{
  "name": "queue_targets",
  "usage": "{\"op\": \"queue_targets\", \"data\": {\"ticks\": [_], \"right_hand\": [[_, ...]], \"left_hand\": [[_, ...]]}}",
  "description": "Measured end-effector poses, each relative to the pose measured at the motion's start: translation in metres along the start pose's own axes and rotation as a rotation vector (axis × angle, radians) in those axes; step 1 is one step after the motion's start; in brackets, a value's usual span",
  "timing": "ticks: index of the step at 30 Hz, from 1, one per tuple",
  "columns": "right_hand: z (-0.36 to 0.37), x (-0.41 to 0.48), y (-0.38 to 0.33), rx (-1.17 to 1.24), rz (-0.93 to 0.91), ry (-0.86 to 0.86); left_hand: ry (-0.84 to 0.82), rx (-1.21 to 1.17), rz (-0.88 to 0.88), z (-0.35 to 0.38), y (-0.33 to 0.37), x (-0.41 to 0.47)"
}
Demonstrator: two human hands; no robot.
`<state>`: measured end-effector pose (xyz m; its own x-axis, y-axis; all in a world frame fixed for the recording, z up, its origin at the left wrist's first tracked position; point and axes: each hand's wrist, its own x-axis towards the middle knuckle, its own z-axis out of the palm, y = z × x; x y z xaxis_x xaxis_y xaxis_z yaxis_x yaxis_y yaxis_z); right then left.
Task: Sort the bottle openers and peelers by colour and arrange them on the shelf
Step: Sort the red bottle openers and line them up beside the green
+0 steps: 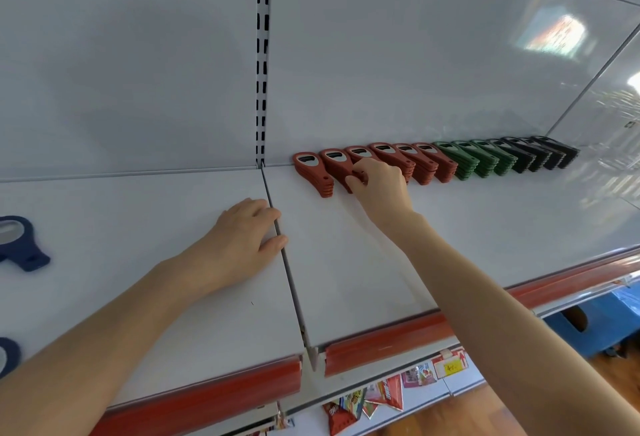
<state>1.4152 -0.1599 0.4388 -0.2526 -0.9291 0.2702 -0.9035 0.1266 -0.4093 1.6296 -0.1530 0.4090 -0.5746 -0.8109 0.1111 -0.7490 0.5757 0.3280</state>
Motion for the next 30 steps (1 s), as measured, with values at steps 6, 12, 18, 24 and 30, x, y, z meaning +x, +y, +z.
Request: {"op": "queue_targets", "data": {"ticks": [6, 12, 18, 24, 30], "right_hand": [[0.0, 0.001, 0.003, 0.028, -0.007, -0.017], [-0.006, 0.0, 0.001, -0.006, -0.021, -0.064], [-0.016, -0.004, 0.006, -0.11, -0.088, -0.056], [-0.029, -0.004, 0.0, -0.066, -0.281, -0.053], [-0.017, -0.014, -0.049, 0.083, -0.502, -0.182]], "left_hand": [[-0.008, -0.004, -0.012, -0.003, 0.004, -0.002], [-0.01, -0.021, -0.003, -0.005, 0.006, -0.002], [-0.084, 0.089, 0.027, -0.012, 0.009, -0.002], [-0.118, 0.282, -0.011, -0.026, 0.015, -0.007], [0.106, 0.302, -0.097, -0.045, 0.023, -0.064]]}}
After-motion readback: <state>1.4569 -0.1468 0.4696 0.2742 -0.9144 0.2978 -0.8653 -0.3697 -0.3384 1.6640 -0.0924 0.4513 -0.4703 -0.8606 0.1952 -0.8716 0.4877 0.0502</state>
